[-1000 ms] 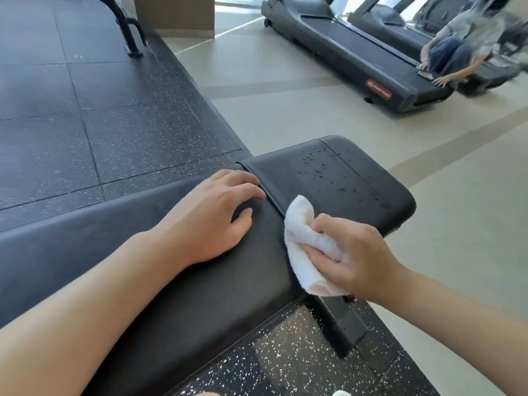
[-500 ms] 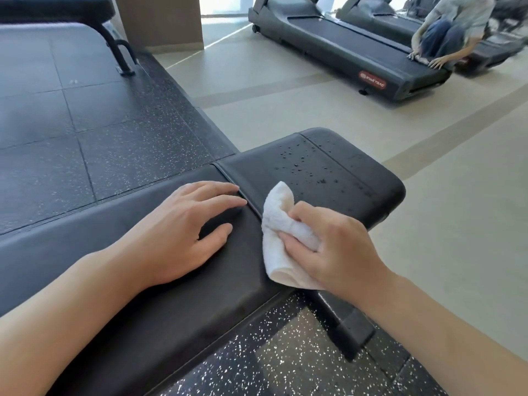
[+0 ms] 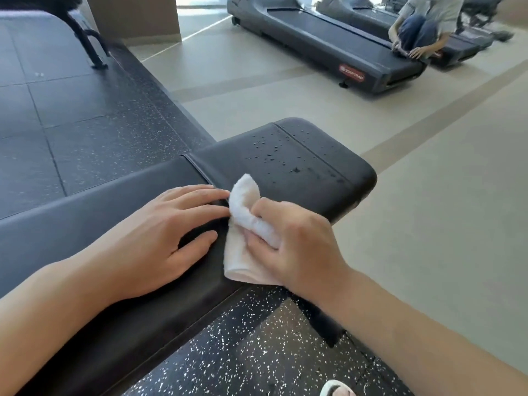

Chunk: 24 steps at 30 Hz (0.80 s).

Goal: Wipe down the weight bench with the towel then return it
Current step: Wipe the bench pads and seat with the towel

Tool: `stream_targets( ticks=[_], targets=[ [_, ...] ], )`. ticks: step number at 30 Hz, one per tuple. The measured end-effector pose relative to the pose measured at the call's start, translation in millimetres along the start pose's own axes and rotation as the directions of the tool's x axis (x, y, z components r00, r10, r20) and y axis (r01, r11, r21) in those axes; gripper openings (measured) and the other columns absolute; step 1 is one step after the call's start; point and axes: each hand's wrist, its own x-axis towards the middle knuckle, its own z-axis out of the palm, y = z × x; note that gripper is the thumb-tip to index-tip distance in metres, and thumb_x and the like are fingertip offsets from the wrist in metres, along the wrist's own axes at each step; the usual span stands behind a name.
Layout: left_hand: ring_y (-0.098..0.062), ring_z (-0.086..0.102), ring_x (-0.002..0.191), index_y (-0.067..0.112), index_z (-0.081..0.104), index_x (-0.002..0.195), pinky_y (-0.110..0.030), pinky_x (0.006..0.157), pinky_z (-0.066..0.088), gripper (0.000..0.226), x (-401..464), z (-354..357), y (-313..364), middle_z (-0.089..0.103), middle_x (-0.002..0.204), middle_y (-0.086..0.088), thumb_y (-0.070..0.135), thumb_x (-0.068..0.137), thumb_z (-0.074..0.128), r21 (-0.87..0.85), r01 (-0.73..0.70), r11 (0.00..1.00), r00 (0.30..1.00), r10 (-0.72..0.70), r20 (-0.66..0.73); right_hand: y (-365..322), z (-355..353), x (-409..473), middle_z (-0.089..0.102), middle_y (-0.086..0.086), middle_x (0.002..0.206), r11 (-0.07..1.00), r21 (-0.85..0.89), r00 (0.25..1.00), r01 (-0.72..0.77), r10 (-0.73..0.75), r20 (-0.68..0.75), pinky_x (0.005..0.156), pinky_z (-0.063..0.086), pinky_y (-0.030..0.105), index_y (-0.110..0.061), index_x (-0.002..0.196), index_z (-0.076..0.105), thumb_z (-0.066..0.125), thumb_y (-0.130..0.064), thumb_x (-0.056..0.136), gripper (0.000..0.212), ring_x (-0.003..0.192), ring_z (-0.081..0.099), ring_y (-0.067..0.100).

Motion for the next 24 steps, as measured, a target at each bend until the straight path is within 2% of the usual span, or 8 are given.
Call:
stream_targets(
  ticks=[4,7,9,13,16,19,21,24],
  targets=[
    [-0.001,0.032,0.15,0.037,0.057,0.144,-0.027,0.124,0.023,0.048,-1.0,2.6,-1.2,0.041,0.157,0.027,0.051,0.101,0.041,0.013,0.032,0.999,0.999,-0.032,0.001,54.3,-15.9,18.8,0.067,-0.006,0.079,0.986,-0.09,0.99,-0.137,0.135,-0.034,0.064,0.049,0.034,-0.032,0.105,0.058,0.068,-0.042,0.092,0.019,0.076,0.065,0.024],
    [-0.001,0.033,0.15,0.039,0.055,0.145,-0.029,0.124,0.024,0.048,0.0,3.1,-0.4,0.041,0.157,0.027,0.052,0.1,0.041,0.015,0.044,0.999,0.999,-0.044,0.001,100.3,-33.5,35.3,0.071,0.004,0.087,0.932,-0.157,0.944,-0.326,0.315,-0.095,0.069,0.042,0.034,-0.03,0.113,0.062,0.064,-0.043,0.094,0.023,0.088,0.066,0.036],
    [0.0,0.034,0.149,0.04,0.053,0.146,-0.027,0.124,0.024,0.049,1.9,4.1,1.2,0.042,0.156,0.027,0.052,0.1,0.042,0.021,0.041,0.999,0.999,-0.041,0.001,103.5,-34.4,39.7,0.072,0.008,0.091,0.914,-0.195,0.934,-0.356,0.344,-0.093,0.07,0.039,0.034,-0.028,0.116,0.063,0.064,-0.041,0.094,0.026,0.091,0.066,0.038],
    [-0.001,0.038,0.146,0.038,0.056,0.144,-0.025,0.122,0.024,0.048,3.4,4.9,0.9,0.044,0.153,0.028,0.051,0.1,0.043,0.033,0.04,0.999,0.999,-0.04,-0.012,48.9,-14.6,29.3,0.072,-0.001,0.083,0.964,-0.243,0.993,-0.11,0.095,-0.074,0.058,0.039,0.028,-0.022,0.111,0.069,0.076,-0.038,0.085,0.031,0.074,0.07,0.023],
    [-0.004,0.04,0.145,0.038,0.056,0.144,-0.03,0.121,0.028,0.047,3.4,6.3,-0.3,0.044,0.153,0.026,0.049,0.1,0.045,0.036,0.034,0.999,0.999,-0.034,-0.008,11.7,-9.6,13.7,0.066,-0.005,0.078,1.0,-0.018,0.999,0.017,-0.016,0.045,0.059,0.04,0.03,-0.03,0.111,0.057,0.062,-0.044,0.088,0.026,0.073,0.062,0.018],
    [-0.006,0.04,0.146,0.04,0.056,0.144,-0.032,0.121,0.028,0.047,3.6,7.2,-1.0,0.045,0.153,0.026,0.049,0.099,0.045,0.031,0.037,0.999,0.999,-0.037,-0.008,60.5,-22.5,28.0,0.071,0.002,0.082,0.984,-0.109,0.99,-0.142,0.14,-0.02,0.066,0.05,0.037,-0.03,0.108,0.058,0.053,-0.053,0.086,0.033,0.078,0.07,0.033],
    [-0.005,0.039,0.146,0.04,0.057,0.142,-0.029,0.122,0.027,0.046,3.9,6.9,-1.4,0.044,0.153,0.027,0.05,0.098,0.045,0.032,0.042,0.999,0.999,-0.042,-0.011,104.9,-39.2,41.9,0.072,0.009,0.09,0.932,-0.182,0.949,-0.313,0.3,-0.096,0.069,0.045,0.037,-0.032,0.113,0.054,0.054,-0.057,0.089,0.035,0.087,0.069,0.04],
    [-0.005,0.041,0.145,0.039,0.06,0.137,-0.023,0.121,0.026,0.043,8.9,6.6,-2.4,0.045,0.152,0.027,0.049,0.097,0.046,0.023,0.038,0.999,0.999,-0.038,-0.014,115.2,-37.9,47.4,0.071,0.011,0.09,0.907,-0.24,0.938,-0.346,0.333,-0.093,0.071,0.044,0.039,-0.03,0.119,0.061,0.061,-0.044,0.094,0.029,0.089,0.066,0.041]
  ],
)
